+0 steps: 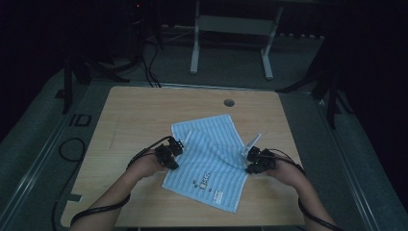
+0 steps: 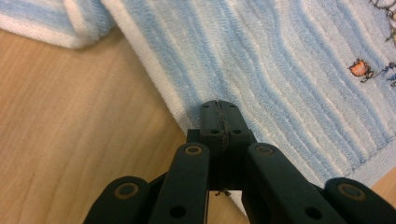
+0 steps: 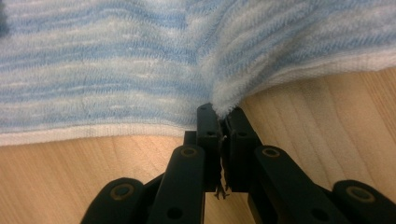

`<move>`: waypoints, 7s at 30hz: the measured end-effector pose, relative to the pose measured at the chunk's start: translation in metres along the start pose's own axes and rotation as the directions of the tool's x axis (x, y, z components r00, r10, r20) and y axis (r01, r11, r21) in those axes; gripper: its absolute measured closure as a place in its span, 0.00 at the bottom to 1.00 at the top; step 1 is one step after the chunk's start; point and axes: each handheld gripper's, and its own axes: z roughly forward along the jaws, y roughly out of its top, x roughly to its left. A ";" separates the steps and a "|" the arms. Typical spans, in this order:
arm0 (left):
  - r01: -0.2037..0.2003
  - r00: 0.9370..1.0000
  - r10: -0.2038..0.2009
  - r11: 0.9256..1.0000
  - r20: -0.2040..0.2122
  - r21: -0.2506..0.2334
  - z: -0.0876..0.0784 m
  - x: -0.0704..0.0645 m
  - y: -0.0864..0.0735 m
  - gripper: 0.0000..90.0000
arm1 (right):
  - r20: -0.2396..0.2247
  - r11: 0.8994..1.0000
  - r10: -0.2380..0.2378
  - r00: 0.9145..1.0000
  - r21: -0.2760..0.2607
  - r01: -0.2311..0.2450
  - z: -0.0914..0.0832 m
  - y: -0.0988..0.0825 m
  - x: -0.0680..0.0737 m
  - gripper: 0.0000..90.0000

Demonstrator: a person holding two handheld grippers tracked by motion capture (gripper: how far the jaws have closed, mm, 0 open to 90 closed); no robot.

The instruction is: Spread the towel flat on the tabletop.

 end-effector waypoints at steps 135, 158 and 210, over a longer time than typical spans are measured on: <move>0.067 0.997 -0.055 0.974 0.062 -0.215 0.014 -0.001 0.033 0.89 | 0.041 0.992 0.117 0.992 0.043 -0.119 -0.006 -0.010 -0.027 0.96; -0.217 0.970 0.230 0.964 0.074 -0.151 0.001 -0.046 -0.010 0.70 | -0.019 0.991 -0.127 0.992 0.033 0.127 -0.001 -0.020 0.099 0.55; -0.111 0.977 0.132 0.985 0.166 -0.131 -0.035 -0.132 -0.074 0.77 | -0.112 0.976 -0.215 0.970 0.015 0.217 -0.041 -0.047 0.124 0.73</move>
